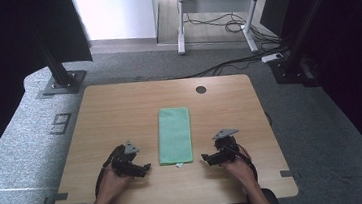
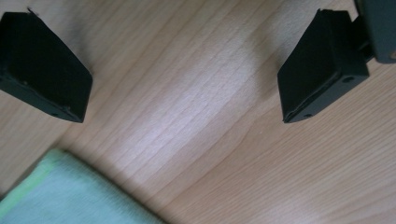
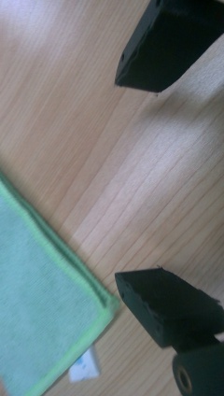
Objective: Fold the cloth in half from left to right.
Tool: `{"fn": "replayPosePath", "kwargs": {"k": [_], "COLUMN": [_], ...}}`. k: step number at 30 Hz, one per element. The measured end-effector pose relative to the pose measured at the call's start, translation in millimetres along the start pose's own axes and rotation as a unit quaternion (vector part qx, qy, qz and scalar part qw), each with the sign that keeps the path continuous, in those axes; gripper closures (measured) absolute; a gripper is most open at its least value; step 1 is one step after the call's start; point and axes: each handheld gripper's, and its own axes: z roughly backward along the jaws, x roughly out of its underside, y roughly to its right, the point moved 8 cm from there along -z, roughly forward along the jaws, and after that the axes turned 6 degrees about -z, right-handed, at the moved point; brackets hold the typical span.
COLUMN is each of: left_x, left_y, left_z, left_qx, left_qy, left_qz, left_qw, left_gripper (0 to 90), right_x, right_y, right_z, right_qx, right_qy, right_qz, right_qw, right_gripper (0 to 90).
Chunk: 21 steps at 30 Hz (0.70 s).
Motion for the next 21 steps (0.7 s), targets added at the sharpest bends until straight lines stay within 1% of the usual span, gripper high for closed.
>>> {"fn": "replayPosePath", "kwargs": {"k": [3, 6, 8, 13, 21], "left_x": [0.0, -0.1, -0.6, -1.2, -1.7], "left_y": [-1.1, -3.1, -4.2, -6.0, -8.4], "left_z": [-2.9, -4.4, -5.2, -6.2, -6.8], "left_qx": [0.008, 0.008, 0.008, 0.013, 0.013], "left_qy": [0.009, 0.013, 0.018, 0.017, 0.016], "left_qz": [0.011, 0.011, 0.012, 0.007, 0.006], "left_qw": [0.9999, 0.9998, 0.9997, 0.9997, 0.9998], "left_gripper": [0.9, 0.0, 0.0, 0.0, 0.0], "right_x": [3.6, 6.7, 6.6, 5.7, 5.5], "right_y": [2.0, 5.0, 6.4, 8.3, 8.5], "right_z": [-3.8, -9.3, -10.4, -12.4, -12.7], "right_qx": [-0.002, 0.000, 0.005, 0.012, 0.016], "right_qy": [-0.004, -0.003, 0.004, 0.017, 0.017], "right_qz": [0.000, 0.004, 0.008, 0.008, 0.006], "right_qw": [1.0000, 1.0000, 1.0000, 0.9998, 0.9997], "right_gripper": [0.0, 0.0, 0.0, 0.0, 0.0]}}
